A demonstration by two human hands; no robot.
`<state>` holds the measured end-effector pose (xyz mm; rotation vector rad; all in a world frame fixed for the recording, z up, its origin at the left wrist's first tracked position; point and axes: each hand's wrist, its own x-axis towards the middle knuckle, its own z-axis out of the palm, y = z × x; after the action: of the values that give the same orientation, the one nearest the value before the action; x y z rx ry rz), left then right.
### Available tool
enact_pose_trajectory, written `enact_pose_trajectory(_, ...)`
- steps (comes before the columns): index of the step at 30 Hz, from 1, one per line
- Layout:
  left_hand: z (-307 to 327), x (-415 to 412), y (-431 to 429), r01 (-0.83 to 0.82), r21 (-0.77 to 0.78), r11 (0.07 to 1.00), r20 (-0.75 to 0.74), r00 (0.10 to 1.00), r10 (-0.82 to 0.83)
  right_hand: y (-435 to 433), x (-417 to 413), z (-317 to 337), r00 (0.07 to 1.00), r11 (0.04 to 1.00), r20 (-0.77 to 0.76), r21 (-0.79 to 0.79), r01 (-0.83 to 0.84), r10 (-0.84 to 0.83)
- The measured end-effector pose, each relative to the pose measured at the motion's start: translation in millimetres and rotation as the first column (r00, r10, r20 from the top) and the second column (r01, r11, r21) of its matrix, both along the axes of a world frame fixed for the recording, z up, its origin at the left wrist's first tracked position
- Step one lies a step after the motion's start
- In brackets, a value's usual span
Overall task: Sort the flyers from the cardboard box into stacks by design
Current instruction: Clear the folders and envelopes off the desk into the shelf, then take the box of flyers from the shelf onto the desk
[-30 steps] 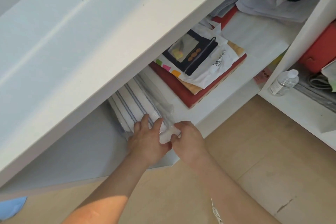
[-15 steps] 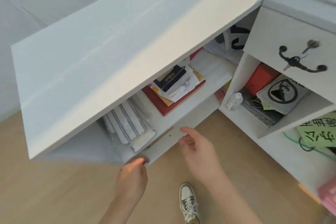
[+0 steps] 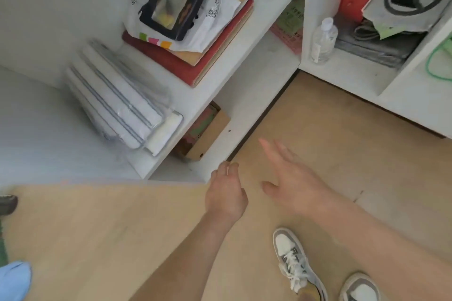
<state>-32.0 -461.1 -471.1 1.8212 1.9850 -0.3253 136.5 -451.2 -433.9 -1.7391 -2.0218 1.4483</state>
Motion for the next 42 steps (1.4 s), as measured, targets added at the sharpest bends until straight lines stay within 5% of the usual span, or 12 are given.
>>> enact_pose_trajectory(6, -107, -55, 71, -0.049, -0.001, 0.999, -0.186, 0.981, 0.048, 46, -46, -110, 0.986, 0.999, -0.164, 0.003, 0.046, -0.044)
enact_pose_trajectory(14, -172, -114, 115, -0.304, 0.143, 0.942, -0.009, 0.951, 0.309, 79, -88, -192, 0.909, 0.959, -0.328, -0.206, 0.196, -0.257)
enact_pose_trajectory(20, -173, -109, 76, -0.304, 0.334, 0.892, 0.095, 0.953, 0.289, 93, -79, -200, 0.772, 0.825, -0.316, -0.347, 0.447, -0.551)
enact_pose_trajectory(23, -172, -117, 60, -0.150, 0.375, 0.915, -0.046, 0.983, 0.180, 93, -81, -199, 0.765, 0.802, -0.292, -0.389, 0.453, -0.574)
enact_pose_trajectory(30, -175, -144, 100, -0.163, 0.197, 0.967, -0.236, 0.949, 0.208, 84, -103, -206, 0.745, 0.777, -0.358, -0.537, 0.329, -0.563)
enact_pose_trajectory(37, -133, -131, 81, -0.179, 0.377, 0.909, -0.061, 0.974, 0.217, 103, -106, -187, 0.606, 0.682, -0.396, -0.635, 0.363, -0.690)
enact_pose_trajectory(42, -146, -78, -6, -0.030, 0.277, 0.960, 0.081, 0.997, 0.008, 97, -83, -188, 0.602, 0.585, -0.131, -0.469, 0.662, -0.787)
